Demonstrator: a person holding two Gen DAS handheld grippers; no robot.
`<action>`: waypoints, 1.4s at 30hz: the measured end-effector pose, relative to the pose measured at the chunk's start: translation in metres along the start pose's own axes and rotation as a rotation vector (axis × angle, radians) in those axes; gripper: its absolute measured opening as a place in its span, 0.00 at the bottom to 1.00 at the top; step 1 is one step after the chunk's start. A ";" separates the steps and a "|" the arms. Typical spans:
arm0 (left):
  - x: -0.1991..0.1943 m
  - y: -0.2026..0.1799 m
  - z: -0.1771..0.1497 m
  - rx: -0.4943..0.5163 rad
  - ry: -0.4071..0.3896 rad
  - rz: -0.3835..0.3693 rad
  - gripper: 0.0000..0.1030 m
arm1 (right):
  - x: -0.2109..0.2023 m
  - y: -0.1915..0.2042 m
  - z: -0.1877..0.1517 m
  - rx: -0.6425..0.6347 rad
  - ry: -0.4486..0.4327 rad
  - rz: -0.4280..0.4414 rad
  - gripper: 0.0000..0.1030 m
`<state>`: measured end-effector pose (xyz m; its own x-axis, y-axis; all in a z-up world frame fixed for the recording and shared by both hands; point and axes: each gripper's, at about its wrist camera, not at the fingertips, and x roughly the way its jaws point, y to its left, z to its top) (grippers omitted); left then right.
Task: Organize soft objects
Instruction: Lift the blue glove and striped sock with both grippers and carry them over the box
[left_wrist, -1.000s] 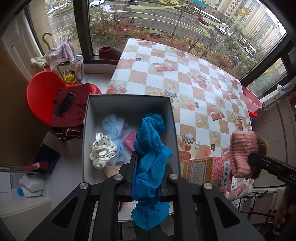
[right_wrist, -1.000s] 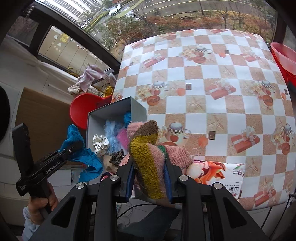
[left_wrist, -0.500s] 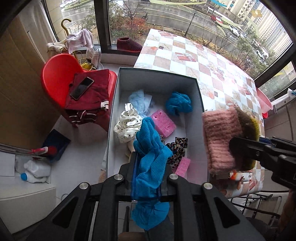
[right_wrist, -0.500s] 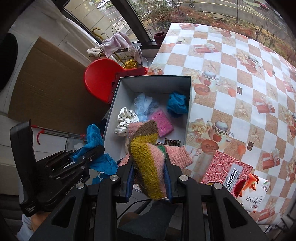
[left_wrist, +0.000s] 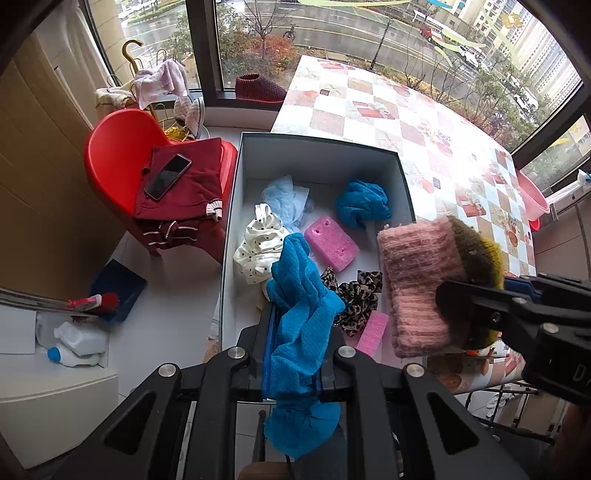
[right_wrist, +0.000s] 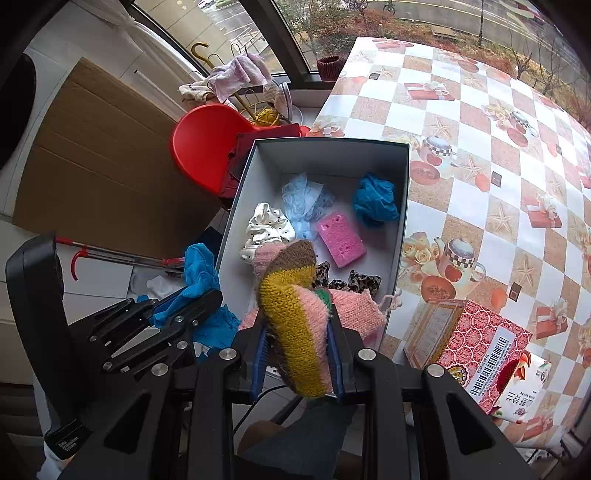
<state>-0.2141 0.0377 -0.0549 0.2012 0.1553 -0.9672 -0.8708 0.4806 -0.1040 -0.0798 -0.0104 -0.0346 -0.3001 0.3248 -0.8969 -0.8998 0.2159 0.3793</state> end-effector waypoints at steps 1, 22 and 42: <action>0.000 0.001 0.000 -0.001 0.001 -0.001 0.17 | 0.001 0.001 0.000 -0.002 0.001 -0.001 0.28; 0.006 -0.004 0.008 0.020 0.010 -0.013 0.17 | 0.004 -0.003 0.004 0.007 0.015 -0.017 0.28; 0.027 -0.005 0.044 0.022 0.028 -0.008 0.17 | 0.016 -0.010 0.027 -0.002 0.026 -0.054 0.28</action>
<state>-0.1849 0.0776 -0.0707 0.1949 0.1277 -0.9725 -0.8590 0.5008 -0.1064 -0.0669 0.0172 -0.0472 -0.2592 0.2887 -0.9217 -0.9155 0.2307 0.3297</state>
